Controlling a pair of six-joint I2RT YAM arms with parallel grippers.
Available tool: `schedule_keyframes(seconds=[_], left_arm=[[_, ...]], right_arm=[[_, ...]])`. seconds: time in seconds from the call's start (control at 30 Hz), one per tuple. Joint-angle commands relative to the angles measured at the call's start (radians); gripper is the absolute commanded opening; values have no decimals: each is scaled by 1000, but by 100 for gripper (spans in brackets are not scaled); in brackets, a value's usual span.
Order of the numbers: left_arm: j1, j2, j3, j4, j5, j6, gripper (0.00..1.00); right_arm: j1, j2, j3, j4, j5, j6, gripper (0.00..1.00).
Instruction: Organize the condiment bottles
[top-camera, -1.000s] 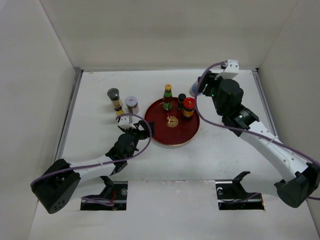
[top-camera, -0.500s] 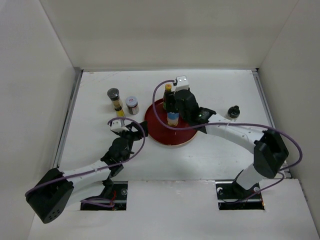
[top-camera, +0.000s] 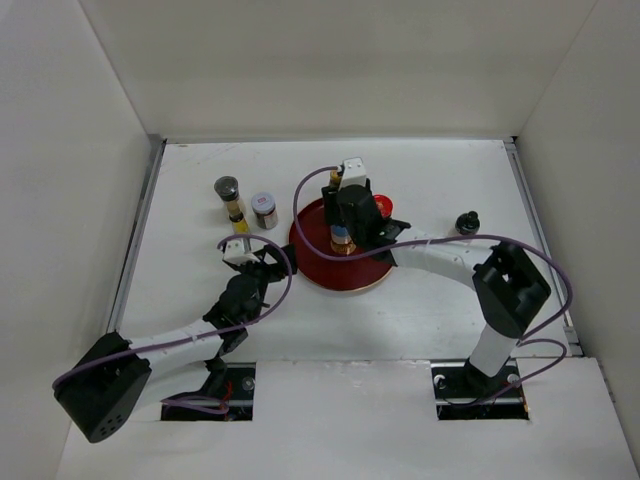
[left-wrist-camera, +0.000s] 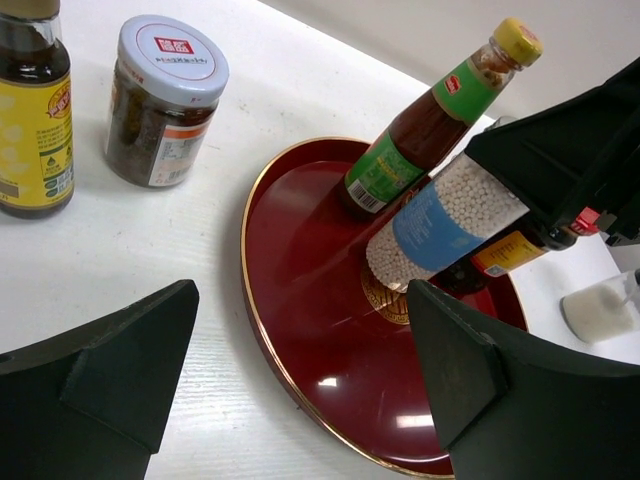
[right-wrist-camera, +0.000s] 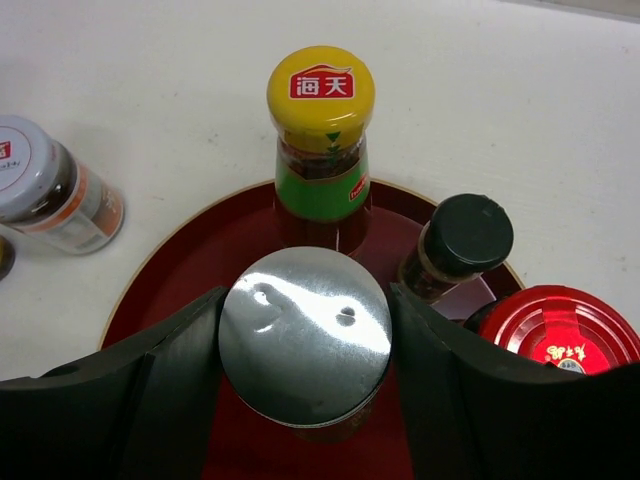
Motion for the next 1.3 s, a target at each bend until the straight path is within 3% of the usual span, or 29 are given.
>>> schedule_keyframes(seconds=[0.0,0.13,0.47,0.6,0.7,0.8,0.87,1.13,1.27], left_arm=[[-6,3,14,45,19,-10,85],[-5,9,15,45,21,-10,85],[-9,-3,14,39,21,-10,85],[-11,14,18,43,21,-11,85],[-15,11,19,40,24,-11,85],[-15,19,20,42,24,-11,85],[-17,17,22,37,24,-11,85],[-22,16,23,34,30,-13,85],[-20,34,28,39,31,-14,85]], right_arm=[[1,-7,8,150,54,-16,59],[7,-43,0,135,57,-16,80],[-20,-331,-96,55,57,13,89],[-192,-499,-234,-42,117,115,81],[-394,-536,-303,-166,217,187,82],[-525,-515,-342,-252,243,237,96],[-557,-501,-360,-249,206,243,100],[-639,-354,-352,-199,76,260,99],[-657,-306,-352,-177,25,264,85]])
